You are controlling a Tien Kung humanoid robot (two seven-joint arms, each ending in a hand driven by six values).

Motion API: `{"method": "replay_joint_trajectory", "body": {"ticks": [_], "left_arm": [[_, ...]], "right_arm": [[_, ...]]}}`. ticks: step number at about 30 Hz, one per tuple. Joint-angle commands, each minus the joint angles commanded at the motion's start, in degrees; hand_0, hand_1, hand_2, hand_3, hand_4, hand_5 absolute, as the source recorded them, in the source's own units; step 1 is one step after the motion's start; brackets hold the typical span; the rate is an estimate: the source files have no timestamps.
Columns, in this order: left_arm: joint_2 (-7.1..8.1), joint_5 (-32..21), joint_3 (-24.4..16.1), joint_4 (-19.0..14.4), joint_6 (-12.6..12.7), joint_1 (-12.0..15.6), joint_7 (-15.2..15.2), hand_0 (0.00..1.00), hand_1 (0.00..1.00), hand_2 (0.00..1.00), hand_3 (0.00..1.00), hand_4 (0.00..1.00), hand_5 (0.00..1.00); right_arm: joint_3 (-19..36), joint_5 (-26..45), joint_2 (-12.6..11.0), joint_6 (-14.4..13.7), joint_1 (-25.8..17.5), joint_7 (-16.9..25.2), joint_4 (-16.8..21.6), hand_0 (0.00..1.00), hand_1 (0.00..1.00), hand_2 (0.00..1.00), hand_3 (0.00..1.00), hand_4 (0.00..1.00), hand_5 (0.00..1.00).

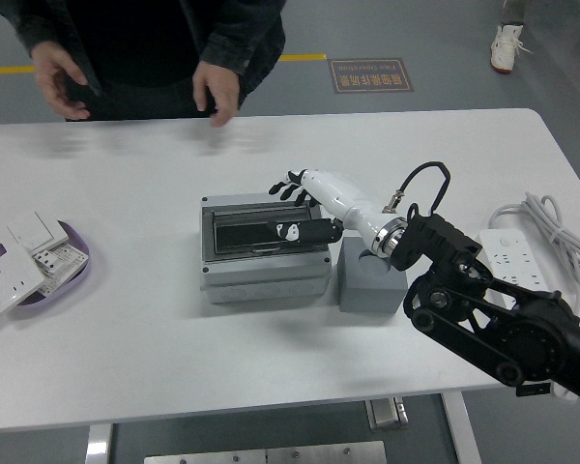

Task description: Pick up the cylinder from the cube,place it in the box,flap close box

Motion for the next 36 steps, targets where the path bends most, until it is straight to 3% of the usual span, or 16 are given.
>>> {"method": "replay_joint_trajectory", "body": {"ticks": [6, 13, 18, 26, 27, 36], "left_arm": [[-0.04, -0.1, 0.0, 0.0, 0.0, 0.3, 0.1, 0.636, 0.663, 0.576, 0.634, 0.722, 0.315], [-0.22, -0.7, 0.3, 0.0, 0.1, 0.9, 0.2, 0.636, 0.662, 0.576, 0.635, 0.722, 0.316], [-0.4, -1.6, 0.5, 0.0, 0.3, 2.0, 0.4, 0.636, 0.663, 0.576, 0.635, 0.722, 0.316], [-0.1, -2.2, 0.4, 0.0, 0.5, 2.8, 0.6, 0.636, 0.663, 0.576, 0.635, 0.722, 0.318], [0.0, -2.4, 0.6, 0.0, 0.5, 2.9, 0.6, 0.637, 0.663, 0.576, 0.636, 0.722, 0.318], [0.94, -2.2, 0.6, 0.0, 0.4, 3.4, 0.8, 0.637, 0.663, 0.576, 0.636, 0.722, 0.318]], "right_arm": [[10.1, 3.2, -1.5, -2.1, -6.9, 3.5, 5.0, 0.479, 0.556, 0.636, 0.694, 0.679, 0.408], [22.4, 13.5, 0.1, -1.7, -15.5, 11.5, 2.6, 0.477, 0.538, 0.631, 0.688, 0.693, 0.431], [31.3, 21.6, 3.5, -0.2, -21.5, 16.9, 0.1, 0.474, 0.529, 0.624, 0.681, 0.692, 0.428], [42.3, 29.0, 6.8, 0.2, -24.1, 20.2, -2.4, 0.489, 0.536, 0.627, 0.678, 0.69, 0.417], [43.3, 29.3, 7.3, 0.3, -24.2, 20.4, -2.8, 0.525, 0.578, 0.633, 0.679, 0.679, 0.397], [44.1, 29.4, 9.1, 0.6, -24.4, 20.9, -4.1, 0.541, 0.597, 0.636, 0.678, 0.671, 0.385]]}}
